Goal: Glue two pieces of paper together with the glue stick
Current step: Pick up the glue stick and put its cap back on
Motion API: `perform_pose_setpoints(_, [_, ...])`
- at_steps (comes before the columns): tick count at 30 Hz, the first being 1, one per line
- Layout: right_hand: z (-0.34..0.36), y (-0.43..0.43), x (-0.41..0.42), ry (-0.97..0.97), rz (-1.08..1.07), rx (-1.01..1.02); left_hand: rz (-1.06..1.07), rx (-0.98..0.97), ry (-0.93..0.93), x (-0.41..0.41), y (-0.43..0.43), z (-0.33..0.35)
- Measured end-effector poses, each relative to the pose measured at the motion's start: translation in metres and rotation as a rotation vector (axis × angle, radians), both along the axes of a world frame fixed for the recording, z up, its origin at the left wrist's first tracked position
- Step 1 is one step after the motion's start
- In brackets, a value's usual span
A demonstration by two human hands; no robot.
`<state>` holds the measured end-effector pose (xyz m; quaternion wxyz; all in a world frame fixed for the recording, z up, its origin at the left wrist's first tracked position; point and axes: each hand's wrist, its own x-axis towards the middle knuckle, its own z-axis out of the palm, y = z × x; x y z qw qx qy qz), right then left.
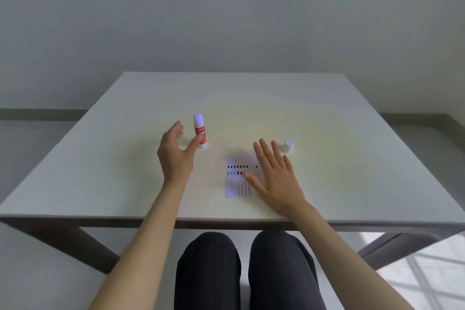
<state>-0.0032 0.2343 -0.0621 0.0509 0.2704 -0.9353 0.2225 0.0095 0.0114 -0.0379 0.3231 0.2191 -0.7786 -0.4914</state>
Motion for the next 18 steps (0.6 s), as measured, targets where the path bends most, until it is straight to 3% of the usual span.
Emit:
perform_pose_setpoints(2, [0.000, 0.001, 0.001, 0.022, -0.009, -0.043, -0.041, 0.039, -0.101, -0.016, 0.004, 0.001])
perform_pose_setpoints(7, [0.005, 0.003, 0.005, 0.093, -0.014, -0.227, -0.049, 0.190, 0.000, -0.026, 0.018, 0.003])
perform_pose_setpoints(11, [0.015, -0.005, 0.010, 0.114, -0.116, -0.527, -0.366, 0.577, 0.108, -0.015, 0.033, 0.014])
perform_pose_setpoints(13, [0.030, -0.018, 0.011, -0.282, -0.221, -0.850, -0.560, 0.743, 0.170, -0.007, 0.044, 0.020])
perform_pose_setpoints(16, [0.052, -0.025, 0.010, -1.114, -0.155, -1.167, -0.685, 0.727, 0.147, 0.003, 0.057, 0.026])
perform_pose_setpoints(18, [0.060, -0.025, 0.012, -1.309, -0.080, -1.300, -0.700, 0.719, 0.128, 0.008, 0.059, 0.032])
